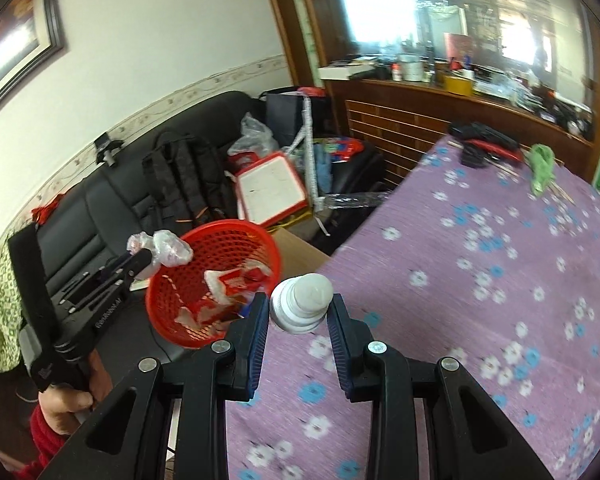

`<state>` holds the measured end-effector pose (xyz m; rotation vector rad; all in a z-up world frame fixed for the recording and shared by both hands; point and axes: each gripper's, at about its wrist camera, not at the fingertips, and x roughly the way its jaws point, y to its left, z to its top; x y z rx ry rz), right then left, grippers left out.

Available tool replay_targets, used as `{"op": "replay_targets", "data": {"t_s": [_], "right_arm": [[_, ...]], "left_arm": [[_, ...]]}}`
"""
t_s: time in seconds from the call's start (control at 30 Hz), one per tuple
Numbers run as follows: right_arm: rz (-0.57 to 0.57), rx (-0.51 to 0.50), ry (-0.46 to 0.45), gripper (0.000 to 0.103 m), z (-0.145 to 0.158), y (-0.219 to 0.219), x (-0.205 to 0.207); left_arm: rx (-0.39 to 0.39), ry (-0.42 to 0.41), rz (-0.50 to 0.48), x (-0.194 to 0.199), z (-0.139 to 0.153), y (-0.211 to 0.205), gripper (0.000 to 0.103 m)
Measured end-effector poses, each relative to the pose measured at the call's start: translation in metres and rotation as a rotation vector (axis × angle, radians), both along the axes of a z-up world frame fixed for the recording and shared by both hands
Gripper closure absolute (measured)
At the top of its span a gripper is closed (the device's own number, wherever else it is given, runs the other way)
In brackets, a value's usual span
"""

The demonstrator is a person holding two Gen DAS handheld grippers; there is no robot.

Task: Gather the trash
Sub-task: 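Lift the white bag and white tube and carry both over the red wastebasket, then open the left tool to drop the bag into the basket while the right tool drops the tube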

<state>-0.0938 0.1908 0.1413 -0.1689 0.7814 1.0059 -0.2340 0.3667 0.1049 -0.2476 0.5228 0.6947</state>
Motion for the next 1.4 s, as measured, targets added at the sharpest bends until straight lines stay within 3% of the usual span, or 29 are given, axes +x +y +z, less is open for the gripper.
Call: {"op": "replay_targets", "data": {"t_s": [0.6,1.4], "right_arm": [[0.101,-0.057,0.006,0.071,-0.017,0.084,-0.010],[0.099,-0.122,0.051,0.071,-0.051,0.122,0.009]], "left_arm": [[-0.038,0.055,0.041,-0.003,-0.027,0.031,0.084],[-0.040,0.116,0.025,0.020,-0.054,0.031,0.083]]}}
